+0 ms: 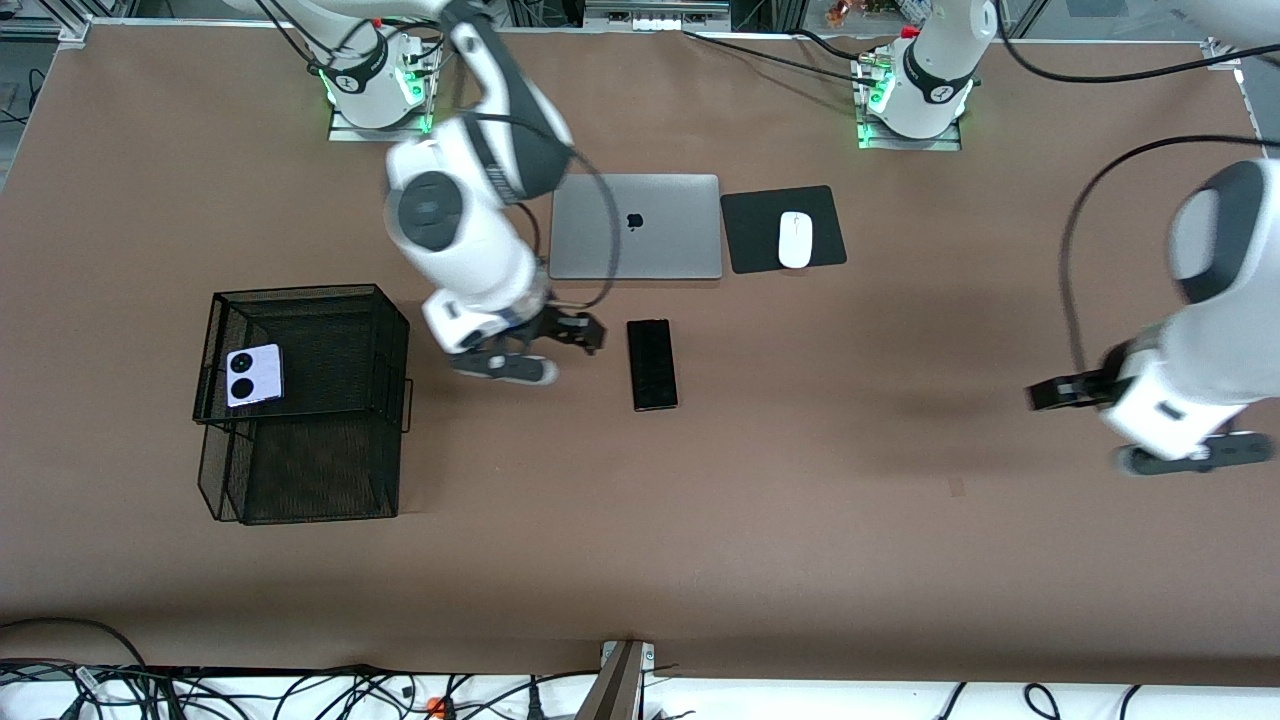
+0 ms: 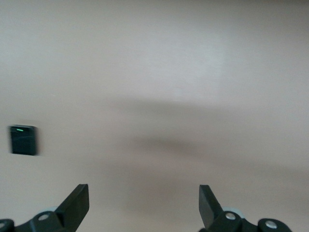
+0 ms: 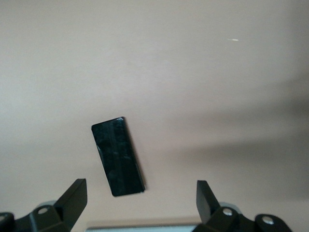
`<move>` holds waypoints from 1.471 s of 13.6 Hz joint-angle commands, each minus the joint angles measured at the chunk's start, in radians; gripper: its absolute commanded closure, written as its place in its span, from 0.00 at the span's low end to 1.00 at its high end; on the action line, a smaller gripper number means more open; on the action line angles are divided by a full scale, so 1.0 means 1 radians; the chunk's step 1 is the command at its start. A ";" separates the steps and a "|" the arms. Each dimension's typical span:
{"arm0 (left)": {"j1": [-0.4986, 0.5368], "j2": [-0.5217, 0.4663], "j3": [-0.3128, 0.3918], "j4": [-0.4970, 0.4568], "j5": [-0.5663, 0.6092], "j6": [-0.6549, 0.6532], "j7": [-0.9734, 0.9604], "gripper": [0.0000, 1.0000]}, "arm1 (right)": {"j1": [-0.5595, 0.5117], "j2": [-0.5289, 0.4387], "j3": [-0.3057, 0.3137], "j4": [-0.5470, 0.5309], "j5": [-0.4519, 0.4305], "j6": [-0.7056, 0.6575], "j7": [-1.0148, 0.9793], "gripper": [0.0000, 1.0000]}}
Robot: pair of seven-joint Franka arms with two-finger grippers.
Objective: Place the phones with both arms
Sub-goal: 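Grasp the black phone with the right gripper while the left gripper reaches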
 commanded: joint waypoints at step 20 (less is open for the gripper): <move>0.671 0.256 -0.007 -0.428 0.041 0.862 0.694 0.00 | 0.235 0.328 -0.004 0.000 -0.072 0.446 0.091 0.00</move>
